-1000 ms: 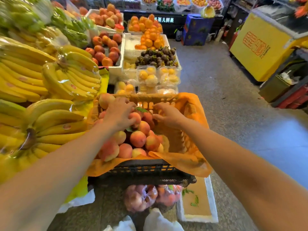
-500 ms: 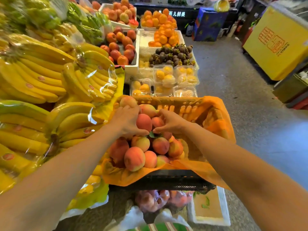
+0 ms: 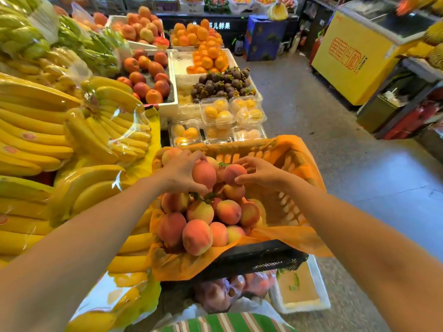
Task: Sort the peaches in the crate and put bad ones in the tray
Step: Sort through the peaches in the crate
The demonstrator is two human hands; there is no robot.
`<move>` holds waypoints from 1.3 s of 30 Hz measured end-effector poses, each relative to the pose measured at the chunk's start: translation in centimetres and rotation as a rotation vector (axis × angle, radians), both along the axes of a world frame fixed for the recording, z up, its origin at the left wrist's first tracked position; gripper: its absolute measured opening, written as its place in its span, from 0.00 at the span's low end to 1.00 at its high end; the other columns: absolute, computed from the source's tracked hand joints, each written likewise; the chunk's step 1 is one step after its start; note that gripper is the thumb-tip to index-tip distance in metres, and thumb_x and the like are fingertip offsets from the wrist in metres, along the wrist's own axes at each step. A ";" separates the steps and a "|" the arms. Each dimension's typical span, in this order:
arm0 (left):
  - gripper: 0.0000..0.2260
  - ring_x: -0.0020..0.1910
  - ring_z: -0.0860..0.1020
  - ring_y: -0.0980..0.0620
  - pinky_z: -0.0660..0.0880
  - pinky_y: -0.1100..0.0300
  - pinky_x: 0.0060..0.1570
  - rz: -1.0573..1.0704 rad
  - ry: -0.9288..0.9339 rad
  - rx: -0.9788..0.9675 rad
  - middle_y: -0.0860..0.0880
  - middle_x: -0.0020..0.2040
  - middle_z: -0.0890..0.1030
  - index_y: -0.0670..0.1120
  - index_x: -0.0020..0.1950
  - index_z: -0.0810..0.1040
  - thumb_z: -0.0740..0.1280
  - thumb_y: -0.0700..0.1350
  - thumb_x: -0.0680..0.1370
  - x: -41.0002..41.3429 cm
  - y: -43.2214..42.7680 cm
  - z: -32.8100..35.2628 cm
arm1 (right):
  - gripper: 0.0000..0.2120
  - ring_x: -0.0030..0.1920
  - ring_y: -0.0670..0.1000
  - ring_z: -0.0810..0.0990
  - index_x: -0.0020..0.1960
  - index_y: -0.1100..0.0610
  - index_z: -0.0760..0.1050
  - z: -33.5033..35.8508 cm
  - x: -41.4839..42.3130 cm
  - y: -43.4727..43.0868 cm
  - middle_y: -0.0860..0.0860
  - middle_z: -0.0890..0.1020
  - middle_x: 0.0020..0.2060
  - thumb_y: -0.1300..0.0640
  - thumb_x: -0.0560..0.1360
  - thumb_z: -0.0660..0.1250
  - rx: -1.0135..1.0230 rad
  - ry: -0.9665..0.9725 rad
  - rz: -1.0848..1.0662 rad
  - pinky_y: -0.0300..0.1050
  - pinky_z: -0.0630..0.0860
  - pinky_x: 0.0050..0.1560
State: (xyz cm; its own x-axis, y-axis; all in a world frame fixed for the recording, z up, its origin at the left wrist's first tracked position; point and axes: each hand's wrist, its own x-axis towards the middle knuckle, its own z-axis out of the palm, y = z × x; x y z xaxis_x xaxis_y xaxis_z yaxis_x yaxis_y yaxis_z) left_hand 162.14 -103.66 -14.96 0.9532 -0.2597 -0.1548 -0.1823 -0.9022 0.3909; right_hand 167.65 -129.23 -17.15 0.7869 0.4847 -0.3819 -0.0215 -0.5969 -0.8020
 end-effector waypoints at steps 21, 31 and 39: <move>0.31 0.47 0.76 0.59 0.73 0.70 0.39 0.185 0.219 -0.450 0.51 0.54 0.75 0.53 0.65 0.69 0.79 0.48 0.66 -0.5 -2.2 0.7 | 0.24 0.58 0.54 0.79 0.68 0.55 0.70 -0.7 1.1 -1.8 0.57 0.74 0.62 0.64 0.74 0.71 0.191 0.303 0.004 0.42 0.80 0.50; 0.35 0.56 0.75 0.49 0.76 0.58 0.49 0.254 0.225 -0.448 0.49 0.59 0.73 0.52 0.66 0.68 0.80 0.52 0.64 0.5 -3.6 -0.1 | 0.24 0.59 0.57 0.79 0.69 0.58 0.68 -1.0 1.4 -3.0 0.59 0.75 0.61 0.62 0.75 0.70 0.080 0.267 -0.003 0.52 0.79 0.59; 0.33 0.56 0.75 0.47 0.76 0.53 0.55 0.280 0.277 -0.531 0.48 0.60 0.72 0.56 0.65 0.68 0.80 0.50 0.64 0.8 -4.3 -0.2 | 0.25 0.52 0.51 0.76 0.68 0.56 0.69 -1.3 0.7 -4.3 0.56 0.74 0.59 0.59 0.73 0.72 -0.201 0.159 0.050 0.39 0.78 0.45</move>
State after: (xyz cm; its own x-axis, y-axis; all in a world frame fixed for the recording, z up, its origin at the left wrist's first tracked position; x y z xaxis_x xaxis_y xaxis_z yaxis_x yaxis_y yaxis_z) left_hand 162.98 -107.95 -15.18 0.9390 -0.1170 -0.3234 0.2024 -0.5724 0.7946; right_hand 168.33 -133.53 -18.48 0.6866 0.4233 -0.5911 -0.1042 -0.7474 -0.6562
